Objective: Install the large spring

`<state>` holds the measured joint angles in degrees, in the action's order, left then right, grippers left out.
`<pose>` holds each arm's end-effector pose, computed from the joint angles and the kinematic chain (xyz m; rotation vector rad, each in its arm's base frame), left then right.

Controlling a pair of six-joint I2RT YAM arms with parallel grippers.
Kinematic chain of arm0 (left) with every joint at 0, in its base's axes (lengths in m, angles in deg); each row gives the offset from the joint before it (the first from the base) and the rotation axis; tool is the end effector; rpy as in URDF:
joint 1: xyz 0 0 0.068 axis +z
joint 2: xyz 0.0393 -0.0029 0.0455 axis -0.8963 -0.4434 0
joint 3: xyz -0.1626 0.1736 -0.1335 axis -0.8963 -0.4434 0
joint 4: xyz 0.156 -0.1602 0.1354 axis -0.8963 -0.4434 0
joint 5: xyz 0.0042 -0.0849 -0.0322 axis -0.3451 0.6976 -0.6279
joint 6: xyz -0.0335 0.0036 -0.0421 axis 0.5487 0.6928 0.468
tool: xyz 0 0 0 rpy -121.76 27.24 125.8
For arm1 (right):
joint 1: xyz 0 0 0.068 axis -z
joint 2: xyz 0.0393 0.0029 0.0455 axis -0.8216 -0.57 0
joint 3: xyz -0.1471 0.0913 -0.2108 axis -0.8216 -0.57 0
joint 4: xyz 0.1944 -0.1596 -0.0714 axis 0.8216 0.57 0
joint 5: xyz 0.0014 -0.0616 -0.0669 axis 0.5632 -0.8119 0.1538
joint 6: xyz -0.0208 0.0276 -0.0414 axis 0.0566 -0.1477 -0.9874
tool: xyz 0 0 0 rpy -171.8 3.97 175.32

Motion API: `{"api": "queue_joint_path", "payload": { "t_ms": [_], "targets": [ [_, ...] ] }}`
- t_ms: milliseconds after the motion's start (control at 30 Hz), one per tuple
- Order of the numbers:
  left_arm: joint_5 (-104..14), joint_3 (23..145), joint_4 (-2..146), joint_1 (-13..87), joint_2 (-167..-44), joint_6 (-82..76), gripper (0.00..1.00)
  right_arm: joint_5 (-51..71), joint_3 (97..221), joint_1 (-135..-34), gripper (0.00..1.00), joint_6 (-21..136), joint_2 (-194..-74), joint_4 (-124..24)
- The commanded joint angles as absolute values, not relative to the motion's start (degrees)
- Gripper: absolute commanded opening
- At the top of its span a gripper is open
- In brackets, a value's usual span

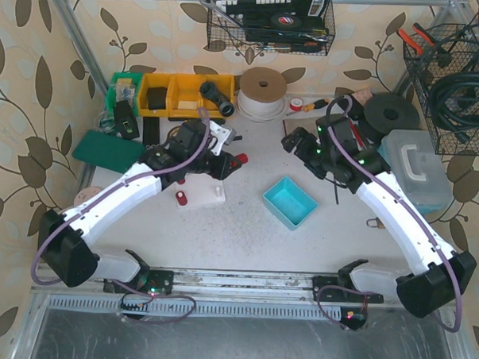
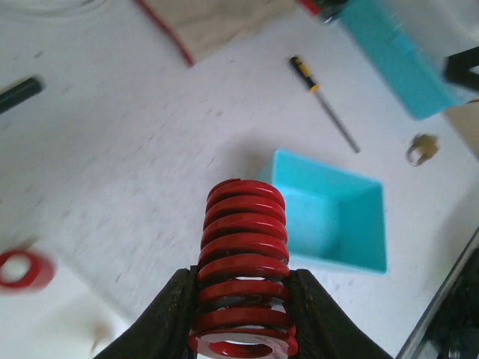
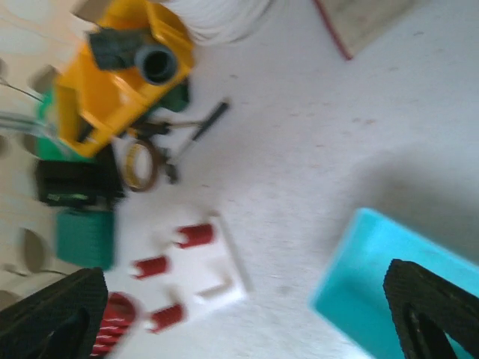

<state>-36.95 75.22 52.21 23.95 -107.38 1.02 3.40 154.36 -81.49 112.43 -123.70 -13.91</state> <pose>0.2287 -0.2028 0.3162 0.6421 2.1167 -0.8504 0.2377 0.1179 0.3593 0.7097 2.2429 0.8420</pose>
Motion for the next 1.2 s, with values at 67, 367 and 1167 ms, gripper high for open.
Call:
{"api": "queue_joint_path", "payload": {
  "t_ms": [67, 367, 1167],
  "targets": [
    [-45.9, 89.5, 12.4, 24.1, -110.2, 1.6, 0.00, -2.9, 155.1, -77.6, 1.00, 85.6, -122.3, 3.6],
    [-49.1, 103.3, -3.1, 23.9, -126.8, -1.1, 0.00, -5.5, 152.7, -74.1, 1.00, 78.2, -118.2, 3.3],
    [-52.8, 108.8, -6.1, 24.0, -139.1, -4.5, 0.00, -6.5, 152.9, -73.6, 0.99, 74.9, -117.0, 3.2]
  ]
}}
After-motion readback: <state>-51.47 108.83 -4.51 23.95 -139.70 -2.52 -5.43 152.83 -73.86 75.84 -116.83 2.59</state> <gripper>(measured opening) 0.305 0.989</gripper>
